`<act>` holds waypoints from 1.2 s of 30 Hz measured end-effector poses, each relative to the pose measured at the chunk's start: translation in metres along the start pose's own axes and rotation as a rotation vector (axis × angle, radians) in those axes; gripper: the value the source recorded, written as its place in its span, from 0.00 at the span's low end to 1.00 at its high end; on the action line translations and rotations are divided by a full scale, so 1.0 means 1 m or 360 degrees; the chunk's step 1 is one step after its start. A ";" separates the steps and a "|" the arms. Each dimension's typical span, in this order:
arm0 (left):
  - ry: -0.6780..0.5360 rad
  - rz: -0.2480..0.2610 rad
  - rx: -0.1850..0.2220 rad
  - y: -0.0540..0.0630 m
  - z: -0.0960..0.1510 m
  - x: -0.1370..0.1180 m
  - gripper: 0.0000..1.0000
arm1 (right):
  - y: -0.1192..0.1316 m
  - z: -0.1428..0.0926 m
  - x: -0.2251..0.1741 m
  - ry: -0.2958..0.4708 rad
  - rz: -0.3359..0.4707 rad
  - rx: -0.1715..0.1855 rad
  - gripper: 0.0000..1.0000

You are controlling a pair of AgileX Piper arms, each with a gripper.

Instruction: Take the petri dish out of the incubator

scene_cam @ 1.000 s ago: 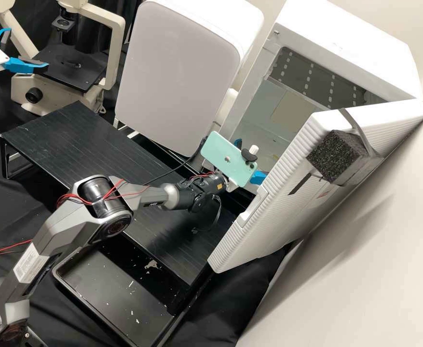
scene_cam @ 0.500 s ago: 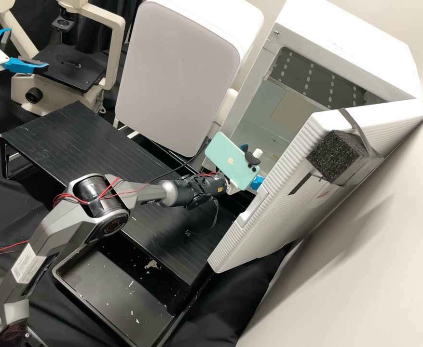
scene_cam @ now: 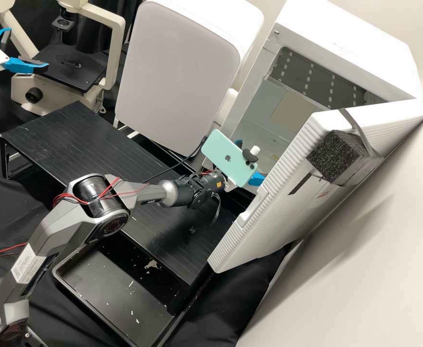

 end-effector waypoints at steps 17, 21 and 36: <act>0.0000 0.0000 0.0000 0.000 0.000 0.000 1.00 | 0.000 0.001 0.000 -0.0017 0.0007 0.0002 0.00; 0.0000 0.0000 0.0000 0.000 0.000 0.000 1.00 | 0.001 0.001 0.000 -0.0023 0.0011 0.0000 0.00; 0.0000 0.0000 0.0000 0.000 0.000 0.000 1.00 | 0.001 0.001 0.000 -0.0027 0.0008 0.0000 0.00</act>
